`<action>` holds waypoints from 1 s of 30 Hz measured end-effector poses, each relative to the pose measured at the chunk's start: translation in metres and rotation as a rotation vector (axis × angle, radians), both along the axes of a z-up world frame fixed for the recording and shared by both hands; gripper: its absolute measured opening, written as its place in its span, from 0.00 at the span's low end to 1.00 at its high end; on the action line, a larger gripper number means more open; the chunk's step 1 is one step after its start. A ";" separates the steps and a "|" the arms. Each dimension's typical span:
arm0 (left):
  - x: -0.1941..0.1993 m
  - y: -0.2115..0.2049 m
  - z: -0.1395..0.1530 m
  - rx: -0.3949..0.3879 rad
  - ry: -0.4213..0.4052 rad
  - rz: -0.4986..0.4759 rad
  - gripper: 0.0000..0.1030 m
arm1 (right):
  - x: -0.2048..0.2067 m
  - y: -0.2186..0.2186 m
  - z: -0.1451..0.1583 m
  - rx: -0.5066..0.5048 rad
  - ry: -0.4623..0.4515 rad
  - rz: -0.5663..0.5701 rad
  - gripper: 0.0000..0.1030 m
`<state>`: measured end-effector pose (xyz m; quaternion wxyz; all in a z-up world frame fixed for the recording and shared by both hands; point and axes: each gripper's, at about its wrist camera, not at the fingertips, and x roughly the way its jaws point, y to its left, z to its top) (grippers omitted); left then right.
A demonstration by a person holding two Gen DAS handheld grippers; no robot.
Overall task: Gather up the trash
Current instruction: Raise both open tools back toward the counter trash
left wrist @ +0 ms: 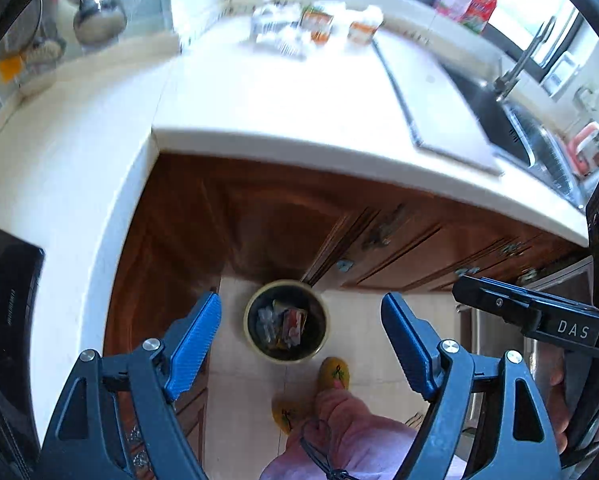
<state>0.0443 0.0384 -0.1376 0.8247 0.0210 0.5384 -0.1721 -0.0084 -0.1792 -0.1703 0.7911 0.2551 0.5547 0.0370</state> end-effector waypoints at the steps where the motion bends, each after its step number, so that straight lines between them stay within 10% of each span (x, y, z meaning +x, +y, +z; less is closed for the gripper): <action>1: -0.002 -0.002 0.009 -0.008 -0.014 -0.006 0.78 | -0.001 -0.001 0.007 -0.003 -0.014 -0.006 0.55; 15: -0.018 -0.023 0.099 -0.040 -0.205 -0.078 0.81 | -0.020 -0.010 0.081 -0.034 -0.175 -0.072 0.55; 30: 0.028 -0.040 0.123 -0.039 -0.291 -0.043 0.88 | 0.023 -0.046 0.131 -0.078 -0.333 -0.092 0.55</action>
